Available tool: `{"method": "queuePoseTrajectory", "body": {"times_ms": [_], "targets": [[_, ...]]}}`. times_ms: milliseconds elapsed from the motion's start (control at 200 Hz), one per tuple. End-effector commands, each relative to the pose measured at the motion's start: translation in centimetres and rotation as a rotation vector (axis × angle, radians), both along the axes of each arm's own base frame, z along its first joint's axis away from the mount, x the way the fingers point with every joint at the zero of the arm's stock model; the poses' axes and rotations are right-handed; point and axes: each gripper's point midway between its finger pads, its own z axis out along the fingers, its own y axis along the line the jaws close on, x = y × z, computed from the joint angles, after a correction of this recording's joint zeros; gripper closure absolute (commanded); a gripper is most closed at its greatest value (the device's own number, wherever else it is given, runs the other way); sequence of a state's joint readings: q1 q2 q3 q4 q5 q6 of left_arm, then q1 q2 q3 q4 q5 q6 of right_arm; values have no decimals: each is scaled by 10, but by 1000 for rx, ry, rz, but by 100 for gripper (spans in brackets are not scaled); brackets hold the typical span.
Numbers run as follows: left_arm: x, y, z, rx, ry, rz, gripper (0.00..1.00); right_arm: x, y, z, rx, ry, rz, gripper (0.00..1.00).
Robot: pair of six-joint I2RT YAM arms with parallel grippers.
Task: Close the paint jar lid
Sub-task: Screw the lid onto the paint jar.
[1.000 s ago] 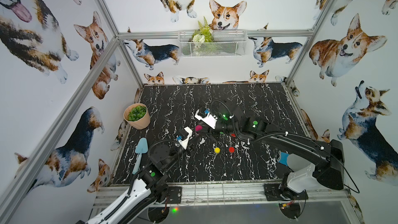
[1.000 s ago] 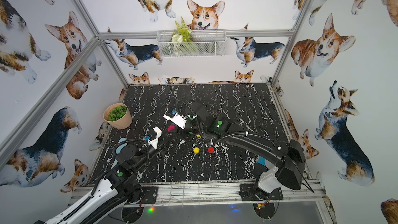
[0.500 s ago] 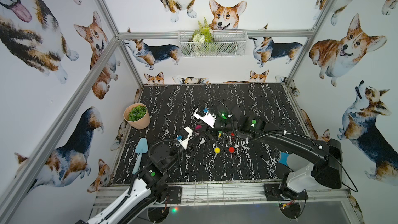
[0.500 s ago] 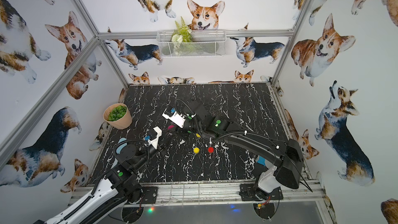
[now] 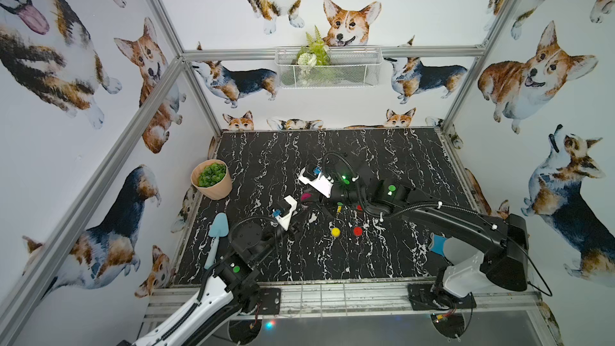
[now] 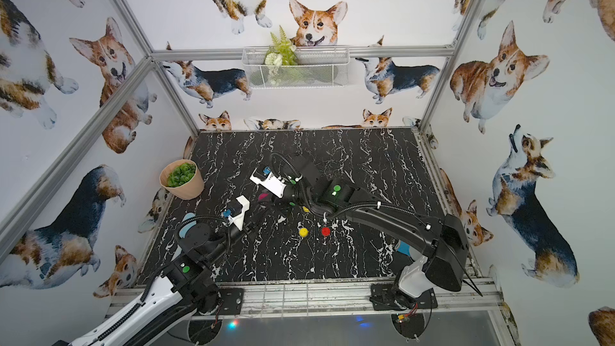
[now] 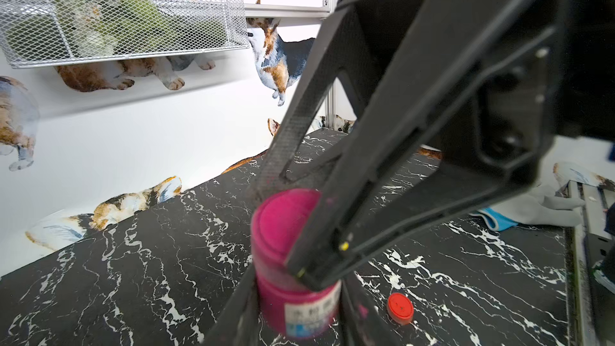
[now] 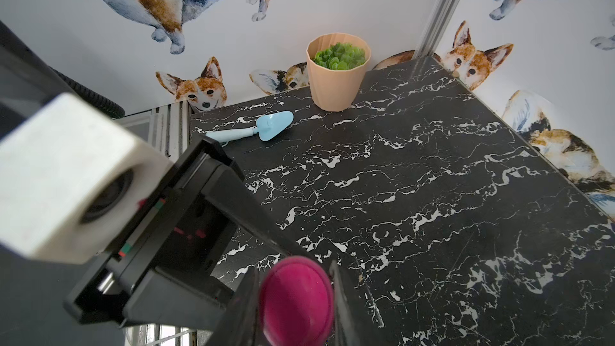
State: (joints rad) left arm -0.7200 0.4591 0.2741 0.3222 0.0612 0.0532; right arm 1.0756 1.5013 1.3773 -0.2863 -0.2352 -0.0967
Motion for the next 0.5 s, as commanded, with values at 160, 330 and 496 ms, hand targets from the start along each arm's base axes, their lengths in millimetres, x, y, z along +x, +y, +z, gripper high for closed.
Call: {"method": "queuePoseTrajectory", "body": {"times_ms": [160,330,496], "targets": [[1,16,50,-110,-143,76,65,11,0,-11,15,33,-94,71],[5,22,62,-157,-170,114,65,22,3,-11,50,66,-173,71],[11,28,74,-204,-190,165,65,28,8,-16,57,57,-255,71]]}}
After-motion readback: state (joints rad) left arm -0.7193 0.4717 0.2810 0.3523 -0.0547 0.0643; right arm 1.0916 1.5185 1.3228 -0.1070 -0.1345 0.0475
